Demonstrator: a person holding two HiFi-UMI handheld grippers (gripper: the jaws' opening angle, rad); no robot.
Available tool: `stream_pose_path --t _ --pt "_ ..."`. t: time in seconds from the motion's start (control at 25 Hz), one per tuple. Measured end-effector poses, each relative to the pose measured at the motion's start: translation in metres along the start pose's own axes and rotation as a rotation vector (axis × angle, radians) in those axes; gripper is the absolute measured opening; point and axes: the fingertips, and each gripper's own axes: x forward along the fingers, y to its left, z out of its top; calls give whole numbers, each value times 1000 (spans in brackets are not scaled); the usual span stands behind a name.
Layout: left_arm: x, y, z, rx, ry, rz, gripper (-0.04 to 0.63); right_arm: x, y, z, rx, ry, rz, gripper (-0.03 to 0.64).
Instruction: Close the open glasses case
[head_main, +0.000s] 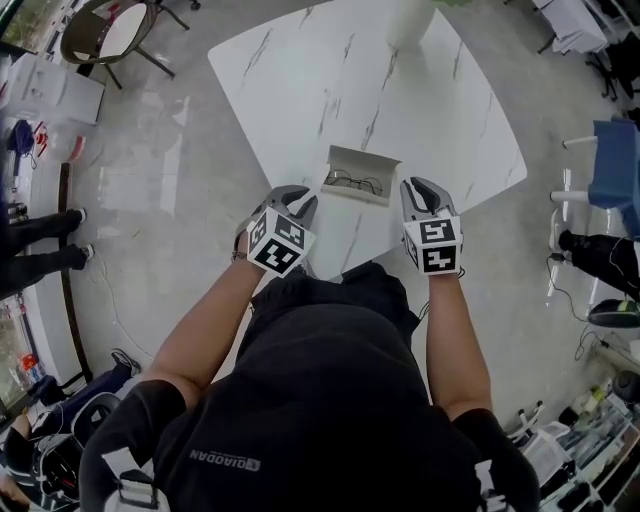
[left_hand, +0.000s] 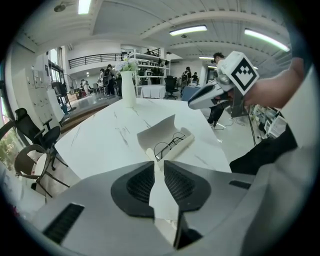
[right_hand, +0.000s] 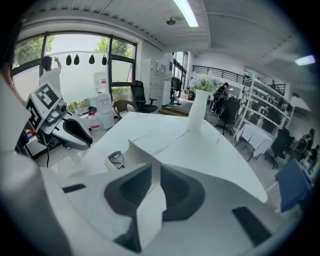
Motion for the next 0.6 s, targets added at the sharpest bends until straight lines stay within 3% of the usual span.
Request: stream_pose_path --t 0.6 --pt "56 -5 -20 154 159 -11 72 36 -20 -6 -139 86 11 43"
